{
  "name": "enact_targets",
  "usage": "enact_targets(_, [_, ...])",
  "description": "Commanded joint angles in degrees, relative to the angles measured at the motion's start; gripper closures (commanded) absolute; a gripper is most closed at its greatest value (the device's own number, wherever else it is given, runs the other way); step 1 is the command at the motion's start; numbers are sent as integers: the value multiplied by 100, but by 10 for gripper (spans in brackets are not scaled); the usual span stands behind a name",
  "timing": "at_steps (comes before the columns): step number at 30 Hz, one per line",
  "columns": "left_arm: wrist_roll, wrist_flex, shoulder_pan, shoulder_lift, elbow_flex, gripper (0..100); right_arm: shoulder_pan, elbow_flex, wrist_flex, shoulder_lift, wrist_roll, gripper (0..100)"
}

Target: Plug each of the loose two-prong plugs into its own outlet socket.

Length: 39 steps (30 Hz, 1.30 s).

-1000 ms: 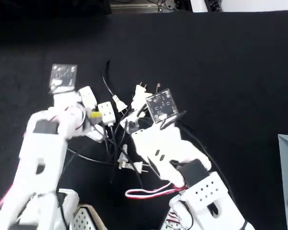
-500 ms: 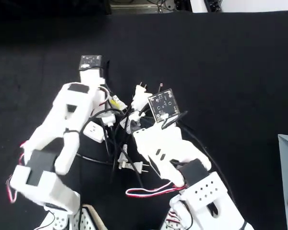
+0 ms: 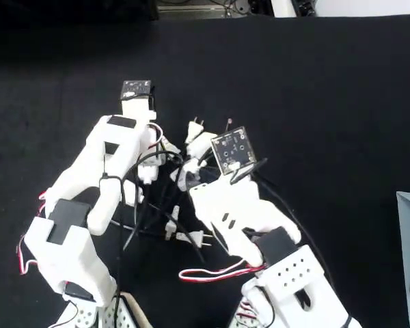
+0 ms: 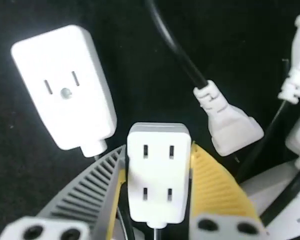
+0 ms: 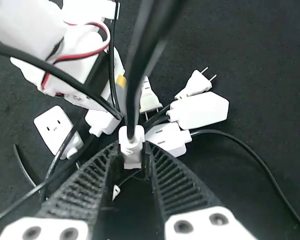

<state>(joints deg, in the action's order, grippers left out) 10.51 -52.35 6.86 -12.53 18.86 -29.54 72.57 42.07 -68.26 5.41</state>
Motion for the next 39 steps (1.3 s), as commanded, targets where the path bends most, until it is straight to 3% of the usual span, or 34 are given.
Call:
enact_targets(1, [-457, 18, 48, 545, -136, 924, 88, -40, -53, -22, 53, 986])
enact_targets(10, [-624, -1143, -4, 2338, -708, 935, 97, -40, -53, -22, 53, 986])
enact_targets(18, [-2303, -2523, -48, 3262, -1262, 934, 97, 13, -53, -22, 53, 986])
enact_targets(22, [-3341, -3156, -523, 3481, -1103, 935, 97, 13, -53, -22, 53, 986])
enact_targets(29, [-4035, -2813, -1622, 4220, 180, 938, 88, 13, -53, -22, 53, 986])
enact_targets(39, [-4598, -1459, -1622, 5389, 3319, 938, 79, 13, -53, -22, 53, 986])
